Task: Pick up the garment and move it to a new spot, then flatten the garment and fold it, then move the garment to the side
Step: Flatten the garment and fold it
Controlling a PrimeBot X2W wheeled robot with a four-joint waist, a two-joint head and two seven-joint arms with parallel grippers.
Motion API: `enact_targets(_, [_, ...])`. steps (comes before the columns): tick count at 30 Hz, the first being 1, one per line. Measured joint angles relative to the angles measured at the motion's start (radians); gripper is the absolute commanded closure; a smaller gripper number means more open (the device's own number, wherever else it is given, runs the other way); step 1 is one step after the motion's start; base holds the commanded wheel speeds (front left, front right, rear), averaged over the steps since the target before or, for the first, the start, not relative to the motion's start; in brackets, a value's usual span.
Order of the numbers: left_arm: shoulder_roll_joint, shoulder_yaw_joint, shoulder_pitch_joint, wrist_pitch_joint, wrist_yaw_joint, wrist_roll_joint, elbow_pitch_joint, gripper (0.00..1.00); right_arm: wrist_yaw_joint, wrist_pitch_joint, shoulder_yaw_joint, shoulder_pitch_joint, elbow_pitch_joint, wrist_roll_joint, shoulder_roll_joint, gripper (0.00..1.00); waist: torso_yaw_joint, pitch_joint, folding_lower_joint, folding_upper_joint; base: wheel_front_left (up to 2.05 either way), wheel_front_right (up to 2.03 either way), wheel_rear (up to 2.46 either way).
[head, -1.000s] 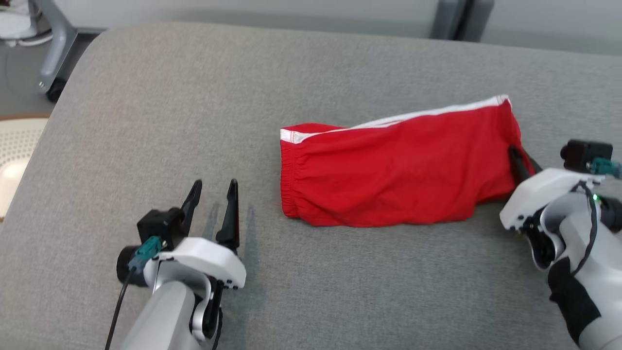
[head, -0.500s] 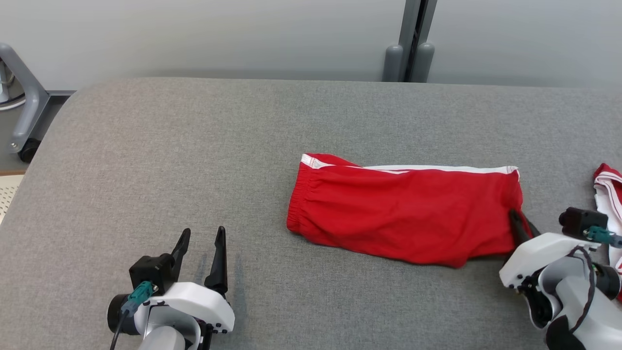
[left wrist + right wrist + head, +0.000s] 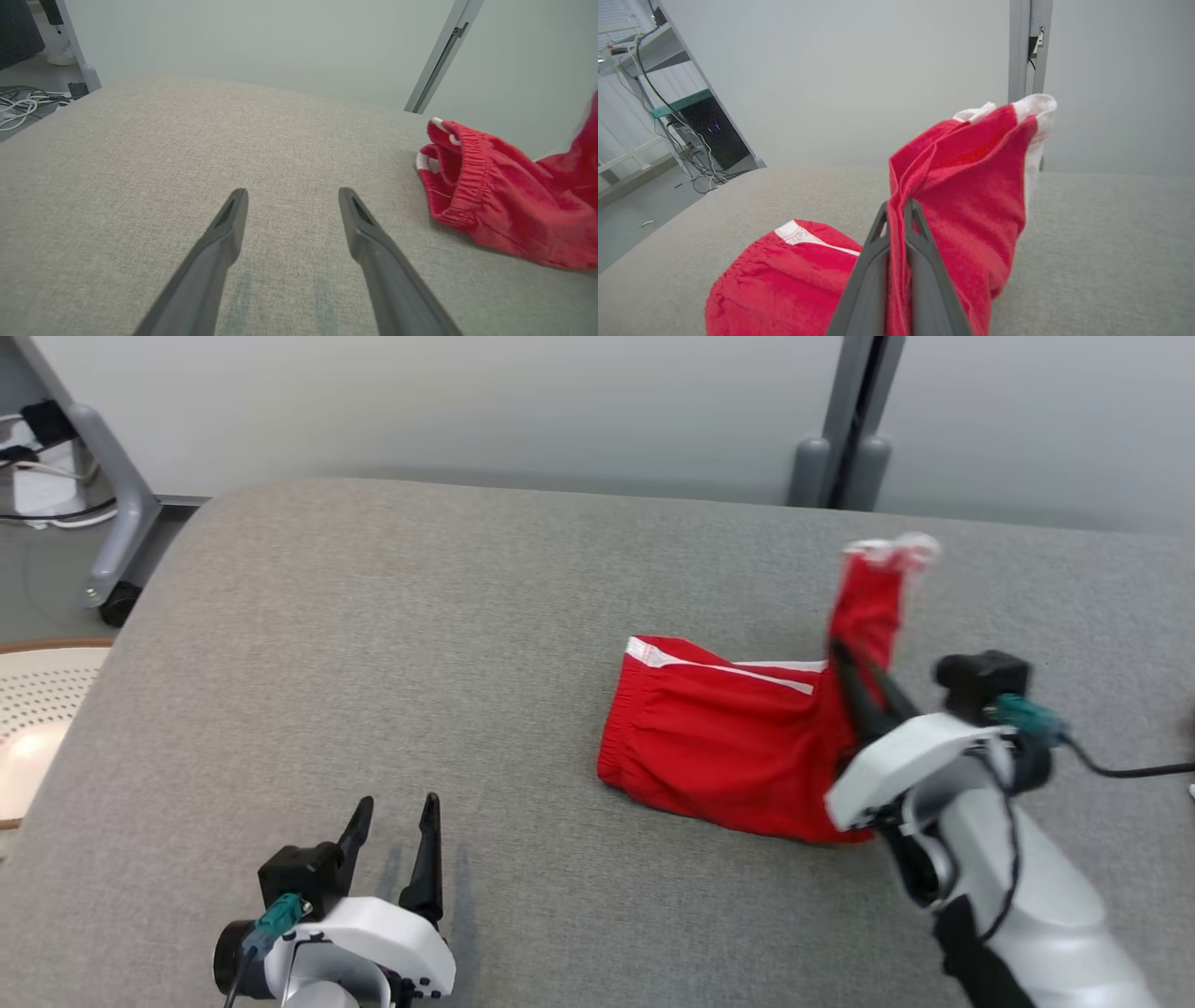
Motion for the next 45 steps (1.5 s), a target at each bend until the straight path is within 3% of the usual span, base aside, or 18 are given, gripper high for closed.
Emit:
enact_targets(5, [-0.001,-0.010,0.014,0.000,0.000,-0.001,0.009,0.00,0.000,0.010,0.182,0.003,-0.042,0.047,0.029,1.00,0.035,-0.018,0.0000,0.0000,0.00,0.00,0.00])
enact_targets(8, [-0.001,-0.021,0.015,0.000,0.000,-0.016,0.009,0.00,0.000,0.030,0.338,0.029,-0.091,0.162,0.029,1.00,0.056,-0.025,0.0000,0.0000,0.00,0.00,0.00])
enact_targets(9, [0.000,-0.026,0.015,0.000,0.001,-0.016,0.008,0.00,0.000,0.032,0.381,0.035,-0.098,0.184,0.032,0.81,0.063,-0.026,0.0000,0.0000,0.00,0.00,0.00])
enact_targets(11, [0.000,-0.034,0.015,0.000,0.004,-0.014,0.008,0.00,0.000,0.032,0.445,0.040,-0.117,0.251,0.033,0.00,0.073,-0.031,0.0000,0.0000,0.00,0.00,0.00])
enact_targets(15, [0.000,-0.034,0.015,0.000,0.009,0.001,0.006,0.00,0.000,0.014,0.506,0.038,-0.135,0.337,0.034,0.00,0.073,-0.038,0.0000,0.0000,0.00,0.00,0.00])
enact_targets(19, [0.000,-0.007,0.021,0.000,0.015,0.015,-0.006,0.00,0.000,0.004,0.471,0.019,-0.097,0.339,0.034,0.00,0.049,-0.043,0.0000,0.0000,0.00,0.00,0.00])
enact_targets(24, [0.000,0.023,0.034,0.000,0.017,0.038,-0.029,0.00,0.000,0.000,0.160,0.030,-0.088,0.145,0.032,0.00,0.000,-0.045,0.0000,0.0000,0.00,0.00,0.00])
enact_targets(28, [-0.001,0.038,0.036,0.000,0.017,0.058,-0.044,0.00,0.000,0.000,-0.107,0.136,-0.144,-0.045,0.029,0.00,-0.040,-0.045,0.0000,0.0000,0.00,0.00,0.00])
enact_targets(33, [-0.001,0.057,0.043,0.000,0.017,0.089,-0.066,0.00,0.000,0.000,-0.321,0.257,-0.255,-0.189,0.030,0.00,-0.085,-0.047,0.0000,0.0000,0.00,0.00,0.00])
enact_targets(41, [-0.001,0.095,0.065,0.000,0.017,0.126,-0.072,0.00,0.000,0.000,-0.421,0.381,-0.323,-0.270,0.030,0.00,-0.138,-0.055,0.0000,0.0000,0.00,0.00,0.00])
enact_targets(45, [-0.001,0.104,0.084,0.000,0.017,0.142,-0.074,0.00,0.000,0.000,-0.411,0.412,-0.338,-0.277,0.030,0.00,-0.145,-0.070,0.0000,0.0000,0.00,0.00,0.00])
